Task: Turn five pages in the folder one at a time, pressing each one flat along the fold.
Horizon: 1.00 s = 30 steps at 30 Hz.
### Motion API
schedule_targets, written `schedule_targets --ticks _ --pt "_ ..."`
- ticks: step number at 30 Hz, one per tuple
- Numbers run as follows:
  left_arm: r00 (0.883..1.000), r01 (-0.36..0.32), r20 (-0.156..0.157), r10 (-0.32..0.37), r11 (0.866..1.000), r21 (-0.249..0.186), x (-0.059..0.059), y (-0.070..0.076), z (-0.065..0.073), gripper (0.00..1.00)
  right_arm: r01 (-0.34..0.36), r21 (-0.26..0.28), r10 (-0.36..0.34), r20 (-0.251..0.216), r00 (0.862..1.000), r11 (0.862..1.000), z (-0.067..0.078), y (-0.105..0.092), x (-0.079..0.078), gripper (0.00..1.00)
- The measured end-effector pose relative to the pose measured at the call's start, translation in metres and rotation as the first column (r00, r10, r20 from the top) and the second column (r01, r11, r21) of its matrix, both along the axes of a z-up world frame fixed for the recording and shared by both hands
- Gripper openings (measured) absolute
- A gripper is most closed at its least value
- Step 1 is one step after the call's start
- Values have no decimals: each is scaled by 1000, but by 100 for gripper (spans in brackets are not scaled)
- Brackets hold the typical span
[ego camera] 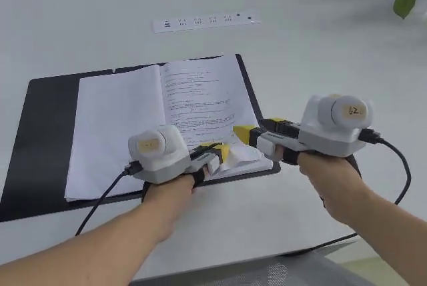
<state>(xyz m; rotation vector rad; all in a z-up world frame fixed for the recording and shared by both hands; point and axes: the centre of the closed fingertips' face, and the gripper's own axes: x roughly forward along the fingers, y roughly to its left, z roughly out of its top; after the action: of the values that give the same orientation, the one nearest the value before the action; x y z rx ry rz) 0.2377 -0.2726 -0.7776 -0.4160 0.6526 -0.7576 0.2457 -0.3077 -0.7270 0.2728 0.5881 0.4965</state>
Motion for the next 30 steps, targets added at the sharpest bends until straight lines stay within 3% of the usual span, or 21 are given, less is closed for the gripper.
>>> schedule_targets --ticks 10,18,24,30 --pt "1000 -1 2 1 1000 1 0 0 1 2 4 35 -3 -36 999 999 -4 4 -2 31" --pt "1000 -2 4 2 1000 4 0 0 1 2 8 32 -7 -53 999 999 -14 -1 4 26" --pt "1000 -2 2 2 1000 -1 0 0 2 4 41 22 -39 -67 997 999 -15 -12 8 4" --pt "1000 10 -6 -10 1000 -3 -4 2 5 5 56 12 -55 -86 995 998 -18 -16 6 2"
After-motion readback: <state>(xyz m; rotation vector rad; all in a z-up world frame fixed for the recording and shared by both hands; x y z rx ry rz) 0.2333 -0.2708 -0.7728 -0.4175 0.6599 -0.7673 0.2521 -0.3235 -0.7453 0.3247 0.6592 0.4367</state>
